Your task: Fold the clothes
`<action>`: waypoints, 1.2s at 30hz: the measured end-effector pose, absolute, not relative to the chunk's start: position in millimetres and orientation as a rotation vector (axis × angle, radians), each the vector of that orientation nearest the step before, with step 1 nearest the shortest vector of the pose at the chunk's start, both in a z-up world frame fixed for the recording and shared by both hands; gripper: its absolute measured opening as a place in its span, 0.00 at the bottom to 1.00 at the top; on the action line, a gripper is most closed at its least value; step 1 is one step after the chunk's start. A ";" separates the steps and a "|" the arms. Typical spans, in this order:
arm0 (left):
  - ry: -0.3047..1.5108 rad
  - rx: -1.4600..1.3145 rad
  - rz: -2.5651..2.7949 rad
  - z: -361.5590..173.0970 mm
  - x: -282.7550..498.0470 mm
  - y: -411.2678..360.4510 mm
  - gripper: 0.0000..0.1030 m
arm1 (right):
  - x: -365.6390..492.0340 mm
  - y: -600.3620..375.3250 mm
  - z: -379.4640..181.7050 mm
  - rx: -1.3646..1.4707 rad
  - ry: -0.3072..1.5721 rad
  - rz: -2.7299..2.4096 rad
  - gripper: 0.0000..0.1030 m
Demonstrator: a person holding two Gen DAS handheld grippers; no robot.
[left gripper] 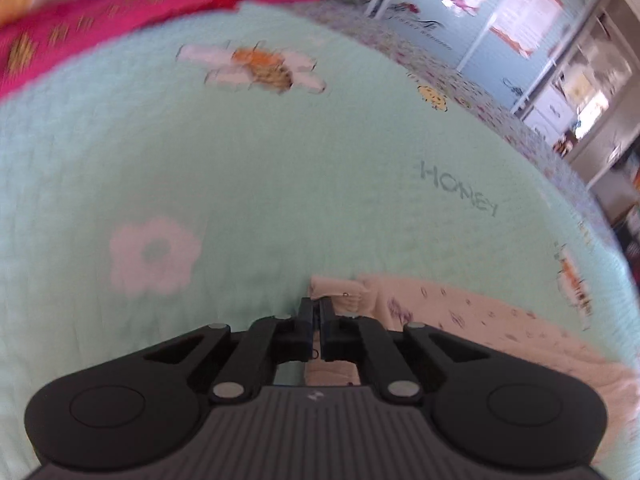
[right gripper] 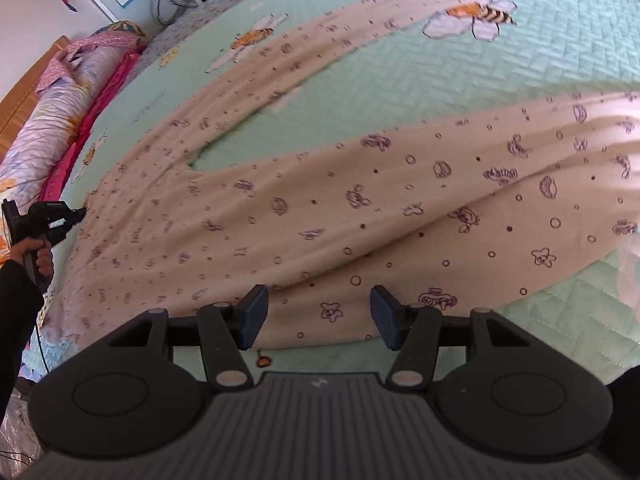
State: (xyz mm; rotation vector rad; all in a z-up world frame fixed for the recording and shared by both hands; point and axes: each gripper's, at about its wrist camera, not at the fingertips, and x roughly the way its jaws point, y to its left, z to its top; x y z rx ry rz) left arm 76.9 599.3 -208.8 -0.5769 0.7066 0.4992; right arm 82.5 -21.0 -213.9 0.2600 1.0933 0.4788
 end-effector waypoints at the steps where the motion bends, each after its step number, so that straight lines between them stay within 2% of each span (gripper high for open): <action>1: 0.692 -0.540 0.511 -203.4 79.8 599.0 0.01 | 83.1 -21.1 -214.3 0.259 1.092 0.480 0.57; 7: 0.620 -0.504 0.691 -183.3 90.6 622.8 0.00 | 86.1 -22.0 -215.3 0.256 1.086 0.485 0.57; 12: 0.734 -0.601 0.696 -196.5 63.7 631.5 0.06 | 84.1 -30.7 -209.5 0.273 1.068 0.476 0.57; 14: 0.722 -0.612 0.686 -192.9 34.7 622.8 0.13 | 82.8 -39.3 -207.9 0.294 1.058 0.469 0.57; 16: 0.682 -0.631 0.662 -186.8 -3.3 607.9 0.27 | 81.8 -50.4 -205.6 0.329 1.045 0.452 0.57; 18: 0.664 -0.646 0.646 -184.9 -40.5 588.0 0.32 | 80.1 -62.6 -201.5 0.379 1.021 0.442 0.57; 25: 0.720 -0.568 0.516 -197.9 -120.1 498.6 0.32 | 73.9 -78.9 -198.2 0.476 0.990 0.469 0.57; 32: 0.681 -0.644 0.509 -205.1 -134.7 488.7 0.31 | 55.4 -71.7 -176.8 0.458 0.948 0.542 0.57; 36: 0.678 -0.692 0.506 -205.2 -146.7 487.7 0.27 | 48.8 -77.5 -166.7 0.466 0.918 0.534 0.58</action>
